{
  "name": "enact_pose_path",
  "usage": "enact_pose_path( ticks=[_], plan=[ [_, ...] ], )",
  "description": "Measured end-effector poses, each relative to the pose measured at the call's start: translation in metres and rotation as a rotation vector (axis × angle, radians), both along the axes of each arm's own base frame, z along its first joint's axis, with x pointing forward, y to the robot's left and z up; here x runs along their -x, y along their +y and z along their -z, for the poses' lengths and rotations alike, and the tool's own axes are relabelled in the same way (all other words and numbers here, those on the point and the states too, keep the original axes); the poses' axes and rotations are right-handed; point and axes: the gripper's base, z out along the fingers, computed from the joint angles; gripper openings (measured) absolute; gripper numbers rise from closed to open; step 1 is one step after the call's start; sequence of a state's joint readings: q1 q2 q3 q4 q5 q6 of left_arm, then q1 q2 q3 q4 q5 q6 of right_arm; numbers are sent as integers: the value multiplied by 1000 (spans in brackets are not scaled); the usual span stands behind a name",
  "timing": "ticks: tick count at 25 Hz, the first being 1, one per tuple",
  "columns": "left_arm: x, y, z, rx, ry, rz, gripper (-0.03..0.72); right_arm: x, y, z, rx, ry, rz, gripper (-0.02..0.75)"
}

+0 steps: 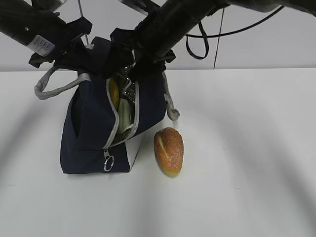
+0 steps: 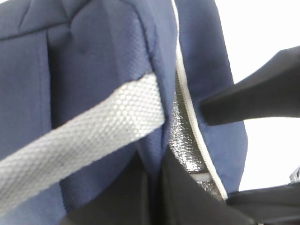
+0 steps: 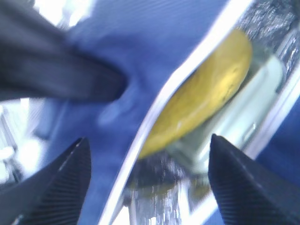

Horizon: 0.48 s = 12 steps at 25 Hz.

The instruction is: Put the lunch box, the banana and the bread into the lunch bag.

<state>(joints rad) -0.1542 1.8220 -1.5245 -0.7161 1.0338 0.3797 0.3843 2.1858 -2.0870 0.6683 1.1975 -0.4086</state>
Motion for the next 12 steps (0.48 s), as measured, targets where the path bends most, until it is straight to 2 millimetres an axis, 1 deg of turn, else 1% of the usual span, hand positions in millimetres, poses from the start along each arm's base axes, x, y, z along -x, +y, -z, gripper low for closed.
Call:
enact_pose_path(
  ticks=[3,7,9,12],
  plan=[
    [0,0,0,0,-1,-1,-3,-1,-5,-12,48,-25,30,577],
    [0,0,0,0,-1,-1,-3,1,-17,-21,151,-42,108,577],
    [0,0,0,0,-1,-1,-3,6,-25,-26,207,-53,143,577],
    [0,0,0,0,-1,-1,-3,19,-38,-34,281,-62,178,577]
  ],
)
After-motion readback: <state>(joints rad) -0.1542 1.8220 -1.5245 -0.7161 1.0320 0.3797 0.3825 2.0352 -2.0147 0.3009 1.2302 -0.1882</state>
